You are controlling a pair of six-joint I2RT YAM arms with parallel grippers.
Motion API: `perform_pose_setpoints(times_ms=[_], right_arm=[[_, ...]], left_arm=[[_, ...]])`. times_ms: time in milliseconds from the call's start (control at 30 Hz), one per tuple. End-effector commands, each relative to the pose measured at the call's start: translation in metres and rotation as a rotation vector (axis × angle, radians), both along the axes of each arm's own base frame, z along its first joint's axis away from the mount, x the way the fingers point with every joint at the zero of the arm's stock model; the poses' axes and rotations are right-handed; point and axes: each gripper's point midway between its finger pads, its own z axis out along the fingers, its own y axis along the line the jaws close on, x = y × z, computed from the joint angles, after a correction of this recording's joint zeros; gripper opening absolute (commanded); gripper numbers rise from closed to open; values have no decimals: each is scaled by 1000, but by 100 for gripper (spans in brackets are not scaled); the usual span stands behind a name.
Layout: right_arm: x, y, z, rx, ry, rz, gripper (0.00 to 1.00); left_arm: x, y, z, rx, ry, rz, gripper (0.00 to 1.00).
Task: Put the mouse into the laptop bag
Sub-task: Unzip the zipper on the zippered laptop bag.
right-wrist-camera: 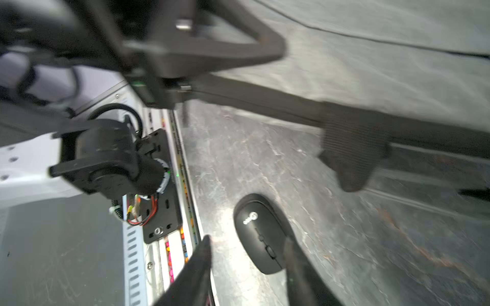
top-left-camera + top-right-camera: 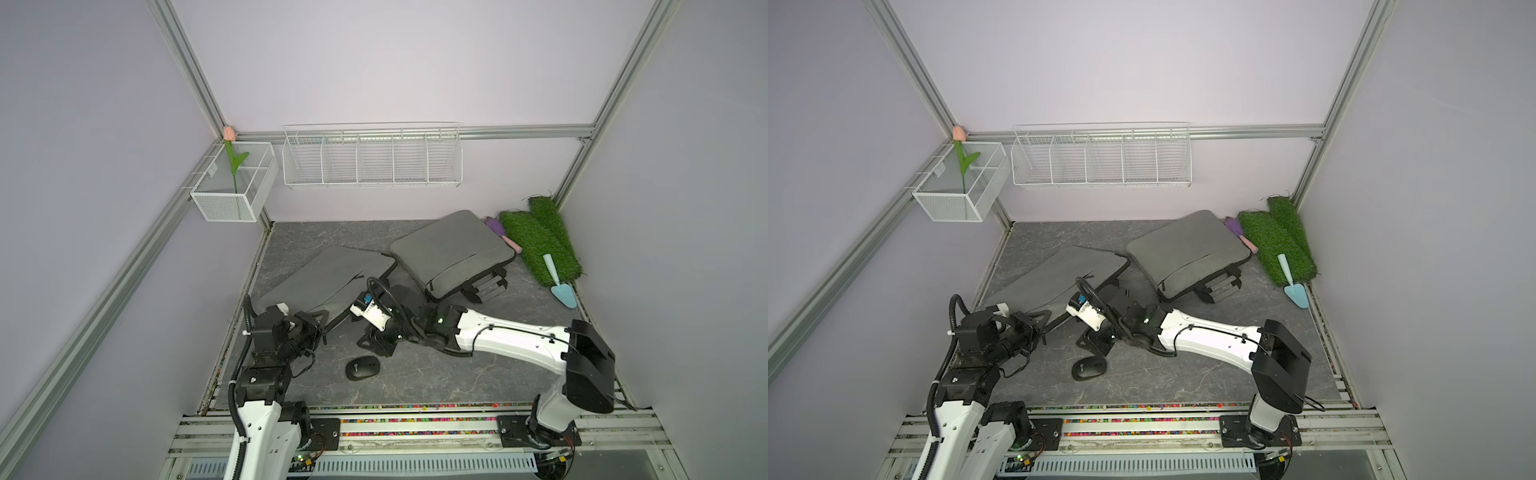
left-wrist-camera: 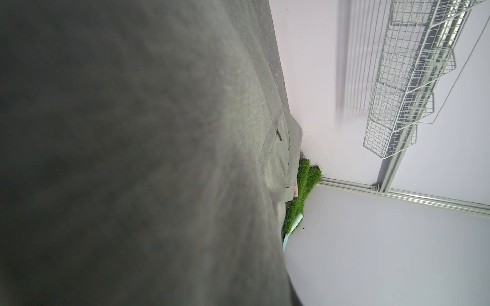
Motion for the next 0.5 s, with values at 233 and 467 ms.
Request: perform_pose_setpoints(times_ms=[233,467], right_arm=[[4,74,-1,112,0,-113,89],[19,94,-7,126,-52,-150,95]], left_arm=[[6,3,33,46,-156,0,0],[9,-2,26,19,-146,-25,0]])
